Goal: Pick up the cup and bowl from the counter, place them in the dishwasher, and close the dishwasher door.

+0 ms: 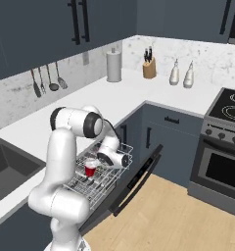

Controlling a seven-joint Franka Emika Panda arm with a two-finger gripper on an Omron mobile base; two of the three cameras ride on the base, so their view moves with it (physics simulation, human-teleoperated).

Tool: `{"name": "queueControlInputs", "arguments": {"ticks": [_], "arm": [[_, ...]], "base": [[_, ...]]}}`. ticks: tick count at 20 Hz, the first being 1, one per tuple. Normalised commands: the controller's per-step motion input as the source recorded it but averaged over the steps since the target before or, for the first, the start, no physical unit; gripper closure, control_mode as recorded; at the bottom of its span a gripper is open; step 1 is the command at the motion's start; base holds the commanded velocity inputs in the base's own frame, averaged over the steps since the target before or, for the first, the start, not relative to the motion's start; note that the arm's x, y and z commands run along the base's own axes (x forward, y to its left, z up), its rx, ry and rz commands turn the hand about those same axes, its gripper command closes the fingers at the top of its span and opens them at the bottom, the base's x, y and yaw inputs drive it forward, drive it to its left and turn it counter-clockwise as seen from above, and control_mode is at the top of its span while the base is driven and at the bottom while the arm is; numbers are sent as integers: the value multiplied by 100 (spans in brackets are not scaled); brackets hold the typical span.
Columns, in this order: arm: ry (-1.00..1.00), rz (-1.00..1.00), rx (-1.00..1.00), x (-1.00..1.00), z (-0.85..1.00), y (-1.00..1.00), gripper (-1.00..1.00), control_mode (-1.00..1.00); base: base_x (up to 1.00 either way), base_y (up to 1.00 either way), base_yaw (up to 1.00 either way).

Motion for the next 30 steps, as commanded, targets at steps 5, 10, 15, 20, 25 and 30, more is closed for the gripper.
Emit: {"name": "queueControlInputs", "arguments": {"ticks": [5, 10, 15, 20, 25, 30], "arm": [[0, 3, -1, 11, -57, 14, 100, -100], [0, 7, -5, 3, -65, 0, 100, -100], [0, 6, -5, 0, -52, 0, 100, -100], [0, 4, -2, 1, -37, 0, 100, -100], [3, 5, 0, -13, -38, -2, 100, -100], [13, 4, 0, -25, -55, -2, -100, -100]], "base": [[0, 0, 0], [0, 0, 0], [0, 0, 0], [0, 0, 0], [0, 0, 0], [0, 0, 0]]}}
